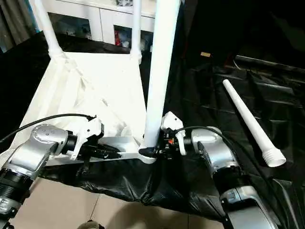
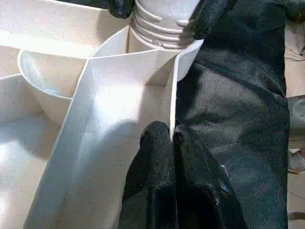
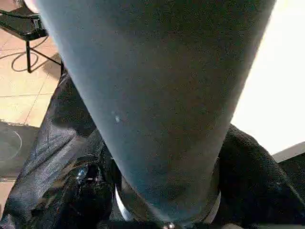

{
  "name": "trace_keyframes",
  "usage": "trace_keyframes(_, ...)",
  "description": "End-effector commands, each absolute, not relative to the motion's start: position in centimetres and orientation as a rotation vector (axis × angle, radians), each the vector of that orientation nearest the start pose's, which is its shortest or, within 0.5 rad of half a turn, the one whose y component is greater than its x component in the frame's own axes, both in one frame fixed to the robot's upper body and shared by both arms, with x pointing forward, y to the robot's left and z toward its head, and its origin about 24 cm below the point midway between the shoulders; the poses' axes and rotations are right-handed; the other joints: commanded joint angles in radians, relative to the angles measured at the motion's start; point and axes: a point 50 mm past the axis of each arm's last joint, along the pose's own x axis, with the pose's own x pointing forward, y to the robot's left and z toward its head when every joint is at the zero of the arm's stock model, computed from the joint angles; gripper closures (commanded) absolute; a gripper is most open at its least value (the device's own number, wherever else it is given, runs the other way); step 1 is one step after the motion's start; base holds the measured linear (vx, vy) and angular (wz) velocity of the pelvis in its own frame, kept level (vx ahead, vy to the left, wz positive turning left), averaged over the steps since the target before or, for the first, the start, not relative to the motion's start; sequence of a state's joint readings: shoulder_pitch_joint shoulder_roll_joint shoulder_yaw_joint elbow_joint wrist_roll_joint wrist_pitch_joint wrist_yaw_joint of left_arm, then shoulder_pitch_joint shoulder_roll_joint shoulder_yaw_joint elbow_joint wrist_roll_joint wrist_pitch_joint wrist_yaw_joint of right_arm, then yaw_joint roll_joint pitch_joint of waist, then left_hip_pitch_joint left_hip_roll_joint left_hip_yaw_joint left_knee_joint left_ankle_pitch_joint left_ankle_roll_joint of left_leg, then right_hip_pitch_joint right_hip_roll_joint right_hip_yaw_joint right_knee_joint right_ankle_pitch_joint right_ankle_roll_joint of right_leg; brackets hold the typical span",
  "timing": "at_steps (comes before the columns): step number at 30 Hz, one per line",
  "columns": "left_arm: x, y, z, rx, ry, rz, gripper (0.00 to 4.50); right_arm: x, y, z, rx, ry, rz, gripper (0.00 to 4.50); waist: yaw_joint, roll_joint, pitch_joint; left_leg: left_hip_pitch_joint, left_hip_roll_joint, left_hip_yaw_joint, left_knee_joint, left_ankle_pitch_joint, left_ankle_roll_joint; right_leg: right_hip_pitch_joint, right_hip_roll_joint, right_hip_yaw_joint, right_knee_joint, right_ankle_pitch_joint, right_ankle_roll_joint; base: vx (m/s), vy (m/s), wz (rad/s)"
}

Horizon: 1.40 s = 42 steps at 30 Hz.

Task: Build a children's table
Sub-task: Rotate leg to tighten

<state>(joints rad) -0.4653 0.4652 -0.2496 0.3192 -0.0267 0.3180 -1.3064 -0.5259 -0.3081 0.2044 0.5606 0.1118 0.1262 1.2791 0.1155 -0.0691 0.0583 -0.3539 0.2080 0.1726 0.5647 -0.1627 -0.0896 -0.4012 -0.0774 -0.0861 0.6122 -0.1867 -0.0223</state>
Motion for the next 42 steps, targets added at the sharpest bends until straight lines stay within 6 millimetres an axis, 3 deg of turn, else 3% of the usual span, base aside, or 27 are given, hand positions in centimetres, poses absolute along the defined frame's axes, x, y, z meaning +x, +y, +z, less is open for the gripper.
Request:
trace_keyframes(1,30.0,14.1,6.4,0.289,0.471,-1.29,4.5,29.0,-9.7,3.4,-0.075,0.39,1.479,1.88,-0.002,0.0,-0.056,0.007,0.028,-0.001,-0.061,-0.209,0.039,0.047,-0.07,0.056,-0.075,-0.259,-0.173,0.0,0.0,0.0)
trace_keyframes(8,32.3,11.5,6.7,0.247,0.421,-1.052,4.5,31.9,-8.4,1.7,0.0,0.381,0.952,1.9,-0.024,-0.002,-0.05,0.013,0.024,-0.011,-0.068,-0.317,-0.025,0.039,-0.076,0.049,-0.099,-0.475,-0.117,0.0,0.0,0.0)
trace_keyframes(9,33.0,10.8,6.6,0.239,0.439,-0.965,4.5,32.5,-8.1,1.4,0.039,0.393,0.813,1.9,-0.028,-0.004,-0.052,0.017,0.024,-0.009,-0.064,-0.316,-0.022,0.034,-0.079,0.051,-0.103,-0.49,-0.109,0.0,0.0,0.0)
trace_keyframes(11,33.3,10.0,6.6,0.22,0.431,-0.919,4.5,32.9,-7.9,1.3,0.078,0.398,0.727,1.91,-0.028,-0.003,-0.052,0.018,0.022,-0.01,-0.063,-0.318,-0.018,0.034,-0.077,0.049,-0.106,-0.499,-0.104,0.0,0.0,0.0)
trace_keyframes(13,33.5,8.8,6.6,0.184,0.421,-0.88,4.5,33.4,-7.5,1.1,0.136,0.41,0.616,1.91,-0.027,-0.002,-0.058,0.014,0.024,-0.009,-0.064,-0.297,-0.016,0.037,-0.074,0.05,-0.1,-0.437,-0.107,0.0,0.0,0.0)
trace_keyframes(18,32.9,6.8,6.2,0.178,0.404,-0.921,4.5,33.8,-6.4,1.8,0.182,0.372,0.558,1.91,-0.021,-0.002,-0.065,0.005,0.023,-0.004,-0.061,-0.235,0.005,0.043,-0.07,0.054,-0.084,-0.29,-0.129,0.0,0.0,0.0)
trace_keyframes(20,32.6,6.6,6.2,0.187,0.398,-0.954,4.5,33.9,-6.4,2.0,0.197,0.36,0.564,1.35,-0.019,-0.001,-0.068,0.003,0.022,-0.002,-0.059,-0.204,0.015,0.048,-0.069,0.054,-0.077,-0.23,-0.144,0.0,0.0,0.0)
trace_keyframes(22,32.5,6.7,6.1,0.195,0.397,-0.968,4.5,34.0,-6.7,2.0,0.2,0.356,0.552,1.12,-0.02,0.001,-0.069,0.001,0.021,-0.001,-0.058,-0.186,0.026,0.051,-0.068,0.054,-0.071,-0.186,-0.156,0.0,0.0,0.0)
trace_keyframes(30,32.7,7.0,5.9,0.216,0.407,-0.945,4.5,34.2,-7.6,2.8,0.145,0.301,0.582,0.38,-0.021,0.004,-0.065,0.005,0.023,-0.003,-0.063,-0.251,0.012,0.047,-0.07,0.053,-0.086,-0.296,-0.129,0.0,0.0,0.0)
trace_keyframes(34,32.7,7.1,5.7,0.226,0.41,-0.946,4.5,34.0,-9.3,3.5,0.092,0.246,0.622,0.23,-0.019,0.003,-0.065,0.002,0.023,-0.002,-0.062,-0.229,0.021,0.05,-0.069,0.054,-0.082,-0.255,-0.136,0.0,0.0,0.0)
trace_keyframes(38,32.7,7.2,5.7,0.235,0.409,-0.944,4.5,33.2,-12.0,4.7,0.06,0.2,0.707,0.23,-0.003,-0.003,-0.067,-0.001,0.021,0.001,-0.056,-0.18,0.049,0.058,-0.065,0.054,-0.079,-0.199,-0.134,0.0,0.0,0.0)
trace_keyframes(42,33.0,7.1,5.8,0.241,0.385,-0.92,4.5,32.0,-16.3,5.9,0.022,0.194,0.776,0.23,0.003,-0.011,-0.064,-0.002,0.019,0.001,-0.054,-0.19,0.07,0.056,-0.066,0.051,-0.088,-0.264,-0.112,0.0,0.0,0.0)
